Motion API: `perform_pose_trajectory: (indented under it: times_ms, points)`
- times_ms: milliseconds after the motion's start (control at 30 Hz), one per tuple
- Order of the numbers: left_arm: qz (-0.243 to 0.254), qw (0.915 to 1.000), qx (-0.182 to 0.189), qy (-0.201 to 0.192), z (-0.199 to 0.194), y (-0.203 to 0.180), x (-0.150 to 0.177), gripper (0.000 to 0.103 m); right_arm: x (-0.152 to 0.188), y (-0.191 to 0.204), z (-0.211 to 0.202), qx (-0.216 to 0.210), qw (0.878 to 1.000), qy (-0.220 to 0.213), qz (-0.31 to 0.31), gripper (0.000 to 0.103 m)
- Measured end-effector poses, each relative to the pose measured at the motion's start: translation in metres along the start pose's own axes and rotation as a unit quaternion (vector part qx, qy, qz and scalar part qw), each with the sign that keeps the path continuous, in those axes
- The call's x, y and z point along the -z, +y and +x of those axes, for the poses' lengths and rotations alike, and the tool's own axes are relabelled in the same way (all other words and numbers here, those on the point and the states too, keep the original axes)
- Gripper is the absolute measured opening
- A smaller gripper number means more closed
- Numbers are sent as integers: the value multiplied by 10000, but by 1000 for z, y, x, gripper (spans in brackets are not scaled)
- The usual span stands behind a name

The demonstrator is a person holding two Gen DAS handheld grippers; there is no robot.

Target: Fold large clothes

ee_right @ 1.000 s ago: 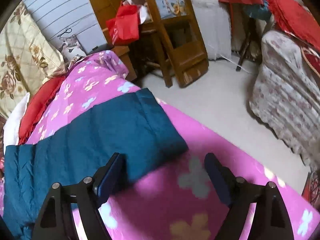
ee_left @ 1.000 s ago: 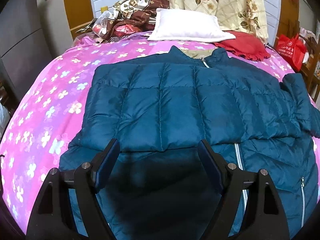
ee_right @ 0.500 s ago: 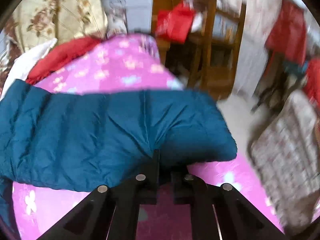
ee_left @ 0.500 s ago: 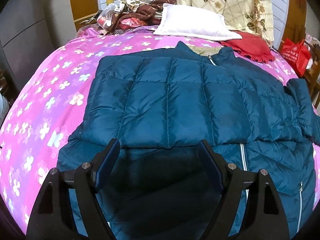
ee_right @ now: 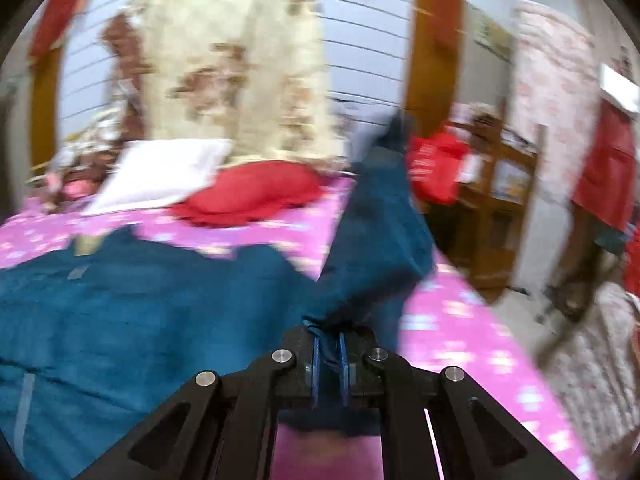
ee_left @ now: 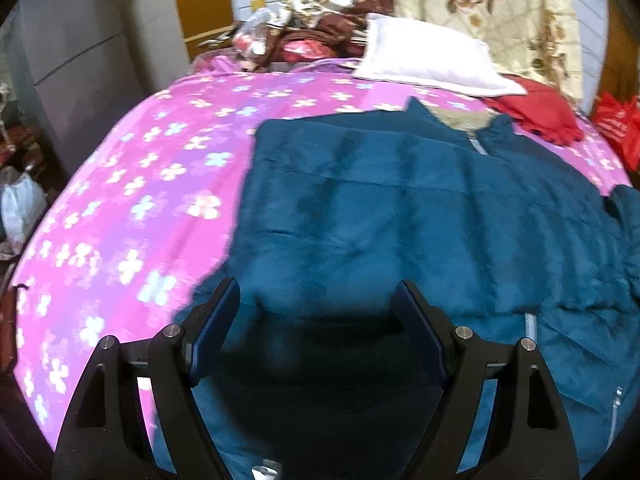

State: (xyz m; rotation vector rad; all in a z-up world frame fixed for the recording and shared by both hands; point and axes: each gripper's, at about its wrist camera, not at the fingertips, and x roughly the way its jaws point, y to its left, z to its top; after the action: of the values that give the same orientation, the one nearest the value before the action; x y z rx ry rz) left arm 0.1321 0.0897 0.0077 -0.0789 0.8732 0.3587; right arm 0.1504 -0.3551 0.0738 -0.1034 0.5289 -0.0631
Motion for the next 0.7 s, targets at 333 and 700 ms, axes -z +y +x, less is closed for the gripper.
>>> perform_pose_trajectory:
  times_ms: [333,700]
  points:
    - [-482,9951,-800,329,26,54,-10,80,17,219,19,-1763,9822,282,-584,7]
    - [-782,9957,-364,339,23,59,-14,80,48,312,11,-2869,9507,745,-908,56]
